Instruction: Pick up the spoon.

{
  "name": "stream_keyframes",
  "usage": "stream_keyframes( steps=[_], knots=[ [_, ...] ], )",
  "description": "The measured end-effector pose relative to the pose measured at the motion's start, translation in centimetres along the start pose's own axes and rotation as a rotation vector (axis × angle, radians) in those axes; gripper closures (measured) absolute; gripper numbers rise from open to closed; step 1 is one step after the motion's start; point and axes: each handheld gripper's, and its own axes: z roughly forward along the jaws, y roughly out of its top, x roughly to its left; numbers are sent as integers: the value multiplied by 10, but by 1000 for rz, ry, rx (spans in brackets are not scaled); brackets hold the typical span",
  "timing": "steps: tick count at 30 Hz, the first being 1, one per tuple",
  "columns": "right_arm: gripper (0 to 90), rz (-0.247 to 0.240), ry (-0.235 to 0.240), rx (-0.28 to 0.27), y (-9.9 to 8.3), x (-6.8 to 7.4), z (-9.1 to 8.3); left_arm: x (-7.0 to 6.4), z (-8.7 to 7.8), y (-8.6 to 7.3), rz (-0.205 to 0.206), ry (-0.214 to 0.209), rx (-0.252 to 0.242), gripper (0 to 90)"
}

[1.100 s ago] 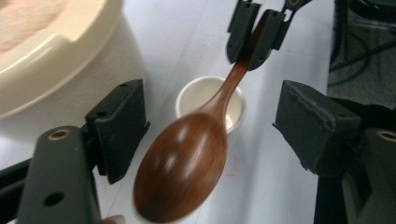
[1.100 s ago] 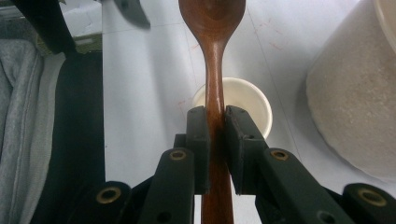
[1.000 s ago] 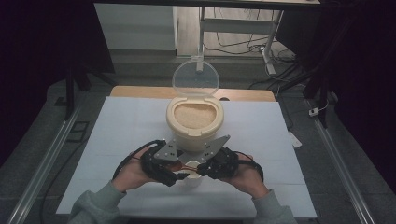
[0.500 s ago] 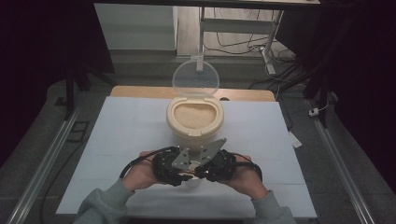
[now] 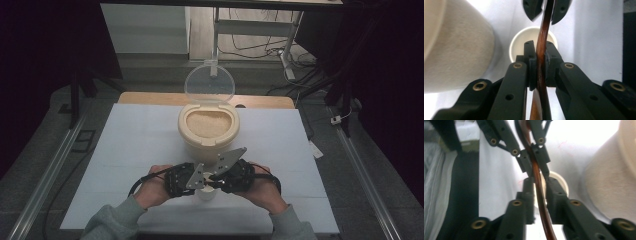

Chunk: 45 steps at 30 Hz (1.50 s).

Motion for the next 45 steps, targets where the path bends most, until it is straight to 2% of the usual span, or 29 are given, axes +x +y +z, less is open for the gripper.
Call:
stream_keyframes(
  steps=[3,6,7,8,9,10,11,12,13,14,15,16,17,21,22,25,27,28,29,30,31,32,34,37,40,43,44,45],
  knots=[
    [661,45,-46,-77,-2,-2,-7,1,0,-1,-8,16,-9,823],
    [604,113,-104,-154,-6,-5,-16,2,-1,-4,-34,43,-33,823],
    [575,134,-134,-176,-8,-6,-20,3,-3,-6,-49,61,-49,823],
    [554,154,-152,-197,-9,-7,-23,3,-3,-6,-49,61,-49,823],
    [554,154,-152,-197,-9,-7,-23,3,-4,-7,-55,71,-59,823],
    [513,195,-189,-238,-13,-8,-28,3,-5,-8,-59,80,-65,823],
    [498,219,-207,-255,-15,-9,-31,3,-7,-9,-68,103,-82,823],
    [488,242,-220,-273,-17,-9,-33,3,-7,-9,-68,103,-82,822],
    [481,268,-237,-287,-18,-9,-34,3,-8,-10,-73,109,-88,823],
    [481,268,-237,-287,-18,-9,-34,4,-8,-11,-76,118,-92,823],
    [457,303,-259,-308,-21,-10,-37,4,-8,-12,-85,123,-97,822],
    [457,303,-259,-308,-21,-10,-37,4,-8,-13,-91,127,-102,822],
    [413,320,-288,-311,-24,-10,-37,5,-8,-14,-95,133,-107,822],
    [385,336,-314,-316,-26,-8,-37,5,-9,-16,-110,149,-125,822],
    [380,355,-339,-328,-27,-8,-39,5,-9,-16,-116,151,-130,822],
    [368,378,-352,-334,-29,-8,-41,5,-10,-18,-128,159,-148,822],
    [347,413,-357,-371,-33,-7,-44,5,-11,-18,-134,167,-159,822],
    [347,413,-357,-371,-33,-7,-44,5,-12,-18,-138,171,-165,822],
    [335,447,-359,-388,-36,-7,-46,6,-12,-18,-141,175,-172,822],
    [335,447,-359,-388,-36,-7,-46,6,-12,-19,-143,179,-177,822],
    [316,479,-357,-402,-40,-7,-47,6,-13,-19,-146,185,-182,822],
    [316,479,-357,-402,-40,-7,-47,6,-13,-19,-149,190,-187,822],
    [300,521,-374,-408,-45,-6,-48,6,-14,-19,-153,197,-194,822],
    [297,567,-354,-423,-47,-4,-47,4,-12,-19,-160,223,-202,822],
    [302,593,-349,-411,-45,1,-42,3,-10,-18,-164,247,-205,822],
    [311,622,-344,-421,-44,4,-38,3,-10,-18,-168,261,-209,822],
    [324,650,-342,-427,-42,7,-34,2,-9,-17,-169,266,-210,822],
    [324,650,-342,-427,-42,7,-34,1,-9,-17,-168,276,-208,822]
  ],
)
